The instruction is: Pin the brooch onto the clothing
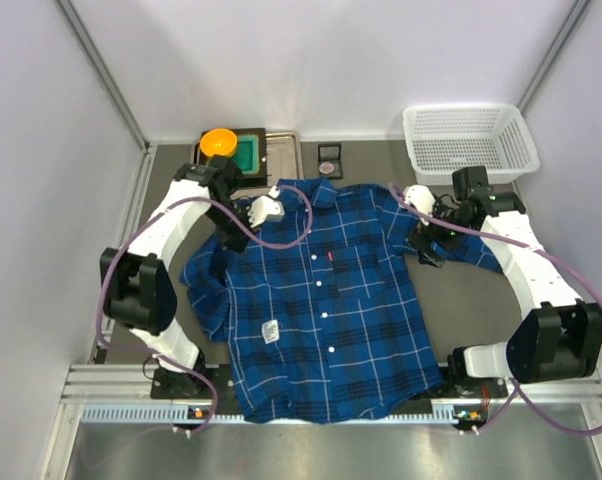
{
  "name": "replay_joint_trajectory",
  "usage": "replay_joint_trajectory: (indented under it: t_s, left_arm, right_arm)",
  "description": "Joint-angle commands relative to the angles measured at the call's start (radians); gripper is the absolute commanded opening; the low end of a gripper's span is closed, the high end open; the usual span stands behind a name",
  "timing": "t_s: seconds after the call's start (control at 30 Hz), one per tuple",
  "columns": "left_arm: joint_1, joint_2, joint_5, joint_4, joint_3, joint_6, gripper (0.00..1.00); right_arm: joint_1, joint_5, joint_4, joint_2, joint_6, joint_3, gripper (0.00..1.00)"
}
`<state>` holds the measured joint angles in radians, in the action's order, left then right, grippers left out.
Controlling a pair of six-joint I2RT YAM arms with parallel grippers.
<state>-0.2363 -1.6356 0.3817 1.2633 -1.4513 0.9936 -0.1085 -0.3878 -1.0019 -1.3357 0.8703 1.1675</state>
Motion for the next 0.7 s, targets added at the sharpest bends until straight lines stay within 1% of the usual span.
replay_joint_trajectory:
  t_s: [0.0,0.03,0.07,0.1,0.13,0.17,0.2,0.23,0.27,0.3,0.37,0.4,0.5,0.53,0.63,0.67]
  left_arm:
    - [-0.005,-0.006,0.043,0.172,0.016,0.08,0.46]
    - [0.009,0.073,0.027,0.162,0.067,0.115,0.52]
    - [0.026,0.12,-0.007,0.147,0.121,0.185,0.57]
    - [0.076,0.167,-0.015,0.13,0.22,0.223,0.65]
    - [0.11,0.253,-0.012,0.13,0.264,0.27,0.68]
    - [0.144,0.29,-0.009,0.131,0.3,0.368,0.69]
    - [0.199,0.325,-0.006,0.139,0.371,0.417,0.71]
    - [0.221,0.388,-0.006,0.139,0.403,0.462,0.72]
    - [0.23,0.416,0.0,0.14,0.432,0.535,0.72]
    - [0.27,0.439,0.008,0.151,0.481,0.578,0.73]
    - [0.275,0.483,-0.001,0.166,0.534,0.675,0.73]
    - [0.276,0.496,-0.003,0.156,0.583,0.691,0.73]
    - [0.276,0.534,-0.004,0.078,0.659,0.731,0.75]
    - [0.276,0.533,-0.012,0.07,0.675,0.764,0.75]
    - [0.278,0.51,-0.014,0.053,0.721,0.792,0.76]
    - [0.278,0.505,-0.01,0.024,0.736,0.807,0.98]
  right_arm:
    - [-0.003,0.03,-0.004,0.042,0.013,-0.003,0.86]
    - [-0.002,0.029,-0.004,0.055,0.019,-0.015,0.86]
    - [-0.002,0.017,-0.003,0.072,0.027,-0.028,0.87]
    - [-0.003,0.007,-0.003,0.076,0.027,-0.047,0.88]
    - [-0.003,-0.002,-0.003,0.081,0.027,-0.054,0.88]
    - [-0.003,-0.019,-0.003,0.073,0.026,-0.06,0.89]
    - [-0.002,-0.022,-0.003,0.069,0.019,-0.06,0.89]
    - [-0.003,-0.023,-0.004,0.058,0.015,-0.057,0.89]
    - [-0.003,-0.025,-0.007,0.049,0.003,-0.051,0.89]
    - [-0.003,-0.028,-0.012,0.029,-0.002,-0.036,0.89]
    - [-0.005,-0.034,-0.024,0.021,-0.008,-0.022,0.88]
    - [-0.003,-0.036,-0.029,0.021,-0.008,-0.013,0.88]
    - [-0.005,-0.026,-0.037,0.023,-0.011,-0.005,0.88]
    - [-0.005,-0.023,-0.043,0.027,-0.008,-0.005,0.88]
    - [-0.005,-0.014,-0.046,0.033,-0.005,-0.015,0.88]
    - [-0.005,-0.016,-0.044,0.035,-0.002,-0.019,0.88]
